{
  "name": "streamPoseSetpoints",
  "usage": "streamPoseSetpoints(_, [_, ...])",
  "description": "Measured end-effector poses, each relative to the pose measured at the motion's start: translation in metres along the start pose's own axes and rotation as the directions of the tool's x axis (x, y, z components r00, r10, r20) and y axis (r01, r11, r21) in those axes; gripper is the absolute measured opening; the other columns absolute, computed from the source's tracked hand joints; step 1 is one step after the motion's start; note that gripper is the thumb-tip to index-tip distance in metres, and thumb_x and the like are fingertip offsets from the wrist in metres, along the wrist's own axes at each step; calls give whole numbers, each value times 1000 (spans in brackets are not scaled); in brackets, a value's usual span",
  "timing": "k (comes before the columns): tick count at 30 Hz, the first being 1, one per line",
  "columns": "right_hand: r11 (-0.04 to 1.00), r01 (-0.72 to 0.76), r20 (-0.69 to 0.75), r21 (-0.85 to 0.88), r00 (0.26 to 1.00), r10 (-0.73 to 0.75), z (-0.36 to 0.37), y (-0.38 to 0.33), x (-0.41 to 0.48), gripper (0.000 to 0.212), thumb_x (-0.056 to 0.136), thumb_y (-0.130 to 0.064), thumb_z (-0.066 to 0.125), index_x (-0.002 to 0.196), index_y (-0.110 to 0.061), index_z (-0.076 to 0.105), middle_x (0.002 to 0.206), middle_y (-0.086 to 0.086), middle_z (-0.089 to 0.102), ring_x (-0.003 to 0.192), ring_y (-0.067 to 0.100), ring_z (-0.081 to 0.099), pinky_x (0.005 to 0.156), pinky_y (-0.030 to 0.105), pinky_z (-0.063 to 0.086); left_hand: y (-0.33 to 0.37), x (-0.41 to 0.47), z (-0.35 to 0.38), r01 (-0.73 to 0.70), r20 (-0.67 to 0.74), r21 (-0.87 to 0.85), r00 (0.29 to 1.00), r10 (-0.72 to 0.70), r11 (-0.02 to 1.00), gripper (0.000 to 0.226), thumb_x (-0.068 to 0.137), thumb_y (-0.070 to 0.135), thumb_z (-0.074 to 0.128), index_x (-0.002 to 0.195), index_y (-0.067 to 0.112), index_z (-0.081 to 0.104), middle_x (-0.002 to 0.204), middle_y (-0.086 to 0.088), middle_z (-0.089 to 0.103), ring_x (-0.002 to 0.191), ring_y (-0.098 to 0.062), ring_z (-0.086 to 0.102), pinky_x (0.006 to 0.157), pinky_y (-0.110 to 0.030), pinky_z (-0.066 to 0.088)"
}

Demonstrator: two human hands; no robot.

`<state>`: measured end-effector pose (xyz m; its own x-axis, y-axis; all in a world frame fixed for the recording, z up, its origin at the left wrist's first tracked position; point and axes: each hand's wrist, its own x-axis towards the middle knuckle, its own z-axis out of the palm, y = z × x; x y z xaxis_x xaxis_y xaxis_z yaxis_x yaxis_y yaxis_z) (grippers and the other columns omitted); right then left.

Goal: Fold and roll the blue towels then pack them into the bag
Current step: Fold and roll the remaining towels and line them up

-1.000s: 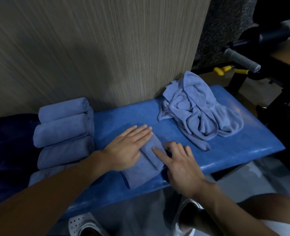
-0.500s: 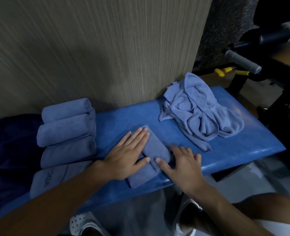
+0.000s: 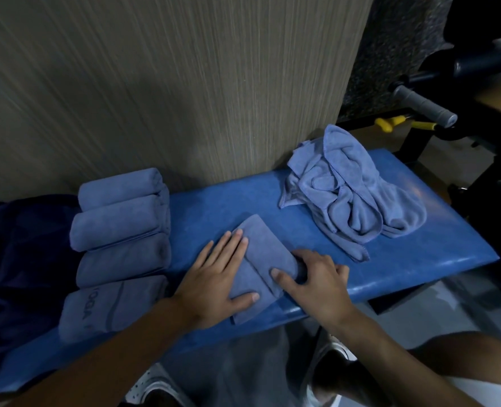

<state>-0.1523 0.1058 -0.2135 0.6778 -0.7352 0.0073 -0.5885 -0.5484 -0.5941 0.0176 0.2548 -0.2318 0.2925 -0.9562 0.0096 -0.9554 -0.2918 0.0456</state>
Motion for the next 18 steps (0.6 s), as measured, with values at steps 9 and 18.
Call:
streamPoseSetpoints(9, [953, -76, -6, 293, 997, 81, -10, 0, 15, 68, 74, -36, 79, 133, -21, 48, 110, -8, 57, 113, 14, 52, 105, 33, 30, 14, 12, -3, 85, 6, -79, 996, -84, 993, 94, 83, 77, 23, 153, 27, -14, 160, 10, -22, 148, -11, -16, 122, -39, 2])
streamPoseSetpoints(18, [955, 151, -66, 255, 988, -138, 3, 2, 9, 59, 67, -34, 79, 119, -20, 54, 112, -5, 56, 103, 18, 56, 92, 43, 44, 11, 2, -11, 59, -153, -171, 984, -86, 983, 83, 86, 63, 37, 155, 20, 19, 163, 3, 13, 150, -15, 9, 119, -37, 14])
